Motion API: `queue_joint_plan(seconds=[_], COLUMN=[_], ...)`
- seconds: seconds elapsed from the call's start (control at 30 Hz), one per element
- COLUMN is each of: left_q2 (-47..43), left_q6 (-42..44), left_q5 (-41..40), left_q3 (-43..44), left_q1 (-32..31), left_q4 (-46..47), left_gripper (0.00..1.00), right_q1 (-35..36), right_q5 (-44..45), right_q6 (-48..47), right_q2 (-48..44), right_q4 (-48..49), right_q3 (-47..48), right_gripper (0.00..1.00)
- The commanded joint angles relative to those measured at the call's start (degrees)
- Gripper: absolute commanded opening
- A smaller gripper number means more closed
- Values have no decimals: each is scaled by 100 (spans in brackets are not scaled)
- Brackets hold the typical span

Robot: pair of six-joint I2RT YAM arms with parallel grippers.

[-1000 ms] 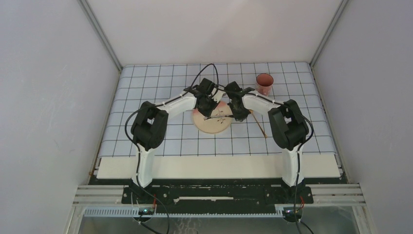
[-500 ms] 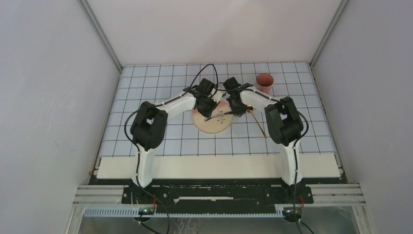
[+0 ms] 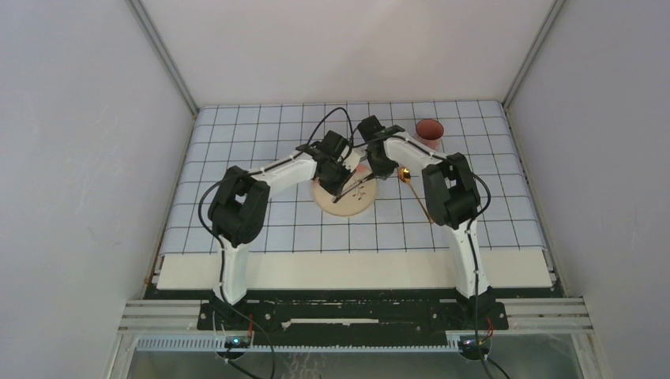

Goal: Set the dinner table for one person
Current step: Adjust the knife on the napkin.

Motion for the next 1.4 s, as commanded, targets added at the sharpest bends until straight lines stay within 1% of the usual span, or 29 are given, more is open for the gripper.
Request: queue_joint_plan(seconds=[0.0, 0.13, 0.27, 0.5, 0.6, 0.77, 0.93, 1.17, 1.27, 1.37], left_q2=[-403, -506, -505, -540, -432, -175, -41, 104, 31, -271], left_q6=[-69, -117, -152, -267, -232, -174, -167, -243, -256, -156], left_q5=[185, 151, 73, 84, -8, -68, -71, 0, 11, -141], left_q3=[-166, -277, -280, -414, -315, 74, 330, 720, 784, 605], left_q1=[-222, -310, -438, -501, -596, -782, -902, -981, -1006, -998], left_q4=[66, 141, 219, 398, 416, 250, 185, 84, 49, 98], left_gripper=[0, 0, 0, 0, 0, 0, 0, 0, 0, 0], right_q1=[33, 31, 58, 129, 183, 310, 449, 495, 497, 438], right_q5=[15, -93, -112, -155, -157, -180, -104, -238, -233, -261], right_q6=[-111, -103, -86, -128, -152, -192, -278, -281, -276, -269], right_q2=[266, 490, 838, 973, 1087, 1469, 1523, 1708, 1687, 1543], right_q4=[-77, -135, -396, -363, -389, -680, -487, -537, -555, -465], right_q3=[566, 987, 1526, 1779, 1970, 2571, 2685, 3030, 3024, 2863], right_gripper=[0, 0, 0, 0, 0, 0, 0, 0, 0, 0])
